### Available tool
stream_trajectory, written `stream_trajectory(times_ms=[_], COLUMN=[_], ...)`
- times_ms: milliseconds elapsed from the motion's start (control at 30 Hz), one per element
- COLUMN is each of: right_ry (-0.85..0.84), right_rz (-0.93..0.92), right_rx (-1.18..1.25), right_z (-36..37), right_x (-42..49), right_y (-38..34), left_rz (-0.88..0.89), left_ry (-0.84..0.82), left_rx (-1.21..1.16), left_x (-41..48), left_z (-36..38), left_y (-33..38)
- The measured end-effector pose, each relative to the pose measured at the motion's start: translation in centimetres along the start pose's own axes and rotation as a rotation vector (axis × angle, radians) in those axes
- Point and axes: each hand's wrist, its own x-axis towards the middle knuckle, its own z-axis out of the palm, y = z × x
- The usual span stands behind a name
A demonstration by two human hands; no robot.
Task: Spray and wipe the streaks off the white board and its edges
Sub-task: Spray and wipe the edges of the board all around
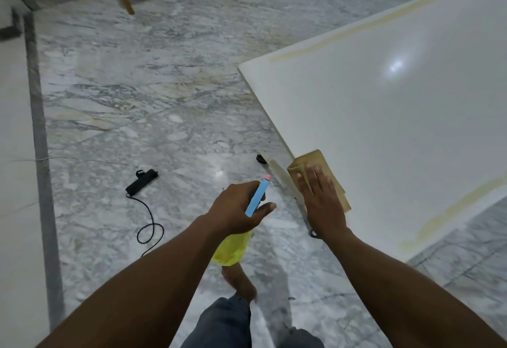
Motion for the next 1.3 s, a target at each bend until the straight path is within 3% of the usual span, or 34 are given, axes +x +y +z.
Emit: stream_trajectory(times_ms=[133,367,600,700,800,867,900,967,1067,1167,1300], right_ry=[-0.080,-0.012,-0.077,-0.111,-0.083,-0.136,-0.180,-0.153,-0.073,-0.192,-0.252], right_rz=[0.000,-0.007,-0.043,0.110,0.587,0.920,0.996,0.965,0.833,0.752,0.806], right_rx=[-0.021,-0.009,0.184,0.607,1.178,1.730,2.008,2.396,2.530,2.587,2.518], right_z=[0.4,0.5,-0.2,-2.4,-8.9,-12.9,-14.2,-15.7,-16.5,-16.8,-17.1], right_x=[-5.4,-17.5,-24.2,-26.0,-25.0,-24.2,-24.0,-23.9,-22.8,-20.3,-17.9], right_y=[1.5,3.7,6.2,7.3,7.5,8.5,9.2,10.1,10.6,11.0,11.8], left_rz=[-0.032,-0.032,-0.009,-0.017,-0.027,-0.043,-0.046,-0.048,-0.045,-0.034,-0.042], left_ry=[0.021,0.011,0.055,0.053,0.068,0.085,0.091,0.107,0.132,0.144,0.153], left_rx=[-0.007,0.009,0.018,0.008,-0.026,-0.058,-0.075,-0.112,-0.093,-0.043,-0.013], left_x=[-2.3,-7.4,-10.6,-11.4,-11.5,-11.0,-10.7,-9.9,-8.1,-6.4,-5.0], left_z=[2.8,9.2,12.9,13.5,12.8,11.8,11.2,9.9,7.9,7.1,7.3], left_y=[2.3,8.0,13.2,14.4,15.8,16.3,16.3,16.2,16.0,15.9,16.2])
